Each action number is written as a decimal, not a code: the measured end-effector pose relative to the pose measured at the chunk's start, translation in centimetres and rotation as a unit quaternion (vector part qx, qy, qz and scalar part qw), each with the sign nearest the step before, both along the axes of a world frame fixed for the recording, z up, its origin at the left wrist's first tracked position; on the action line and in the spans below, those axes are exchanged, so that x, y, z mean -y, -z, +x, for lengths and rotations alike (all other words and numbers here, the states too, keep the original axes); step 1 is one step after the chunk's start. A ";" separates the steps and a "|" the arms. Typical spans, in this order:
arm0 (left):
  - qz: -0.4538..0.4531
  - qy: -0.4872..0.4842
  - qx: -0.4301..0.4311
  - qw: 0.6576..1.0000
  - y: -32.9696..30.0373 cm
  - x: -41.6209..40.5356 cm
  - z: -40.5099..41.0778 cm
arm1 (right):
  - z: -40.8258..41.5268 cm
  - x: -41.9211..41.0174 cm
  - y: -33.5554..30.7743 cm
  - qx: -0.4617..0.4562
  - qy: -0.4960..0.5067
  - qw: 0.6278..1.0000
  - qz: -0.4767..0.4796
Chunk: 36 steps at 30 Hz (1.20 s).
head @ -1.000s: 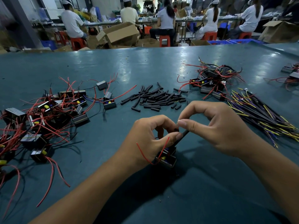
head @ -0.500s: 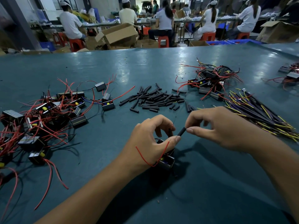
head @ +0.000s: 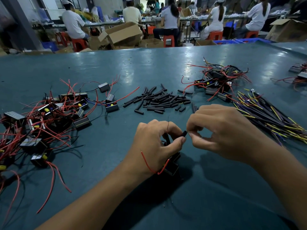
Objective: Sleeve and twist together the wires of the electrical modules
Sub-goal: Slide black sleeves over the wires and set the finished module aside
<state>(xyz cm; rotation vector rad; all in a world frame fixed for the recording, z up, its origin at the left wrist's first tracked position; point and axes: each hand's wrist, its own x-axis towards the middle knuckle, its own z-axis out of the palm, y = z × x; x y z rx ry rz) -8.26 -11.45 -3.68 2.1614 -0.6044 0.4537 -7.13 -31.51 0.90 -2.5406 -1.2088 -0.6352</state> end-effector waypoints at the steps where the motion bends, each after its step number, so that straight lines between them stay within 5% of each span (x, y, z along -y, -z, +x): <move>1: 0.000 0.000 -0.004 1.000 0.0 0.0 0.0 | 0.0 -0.1 0.0 0.013 0.001 1.000 -0.002; 14: 0.000 -0.040 -0.040 0.998 0.1 0.1 -0.2 | 0.6 -0.8 1.5 0.103 0.041 0.993 0.029; 22: 0.013 -0.104 -0.014 0.994 1.0 -0.7 0.7 | 1.9 -0.7 2.3 -0.021 0.147 0.989 0.026; 29: 0.062 -0.200 0.028 0.977 0.6 -1.3 1.5 | 5.3 6.9 2.5 -0.117 0.527 0.841 -0.044; 33: 0.067 -0.182 0.028 0.981 0.8 -1.6 1.3 | 5.9 8.6 3.4 -0.132 0.617 0.772 -0.084; 36: 0.016 -0.156 -0.013 0.988 0.9 -1.8 1.3 | 6.3 9.1 3.8 -0.146 0.629 0.758 -0.092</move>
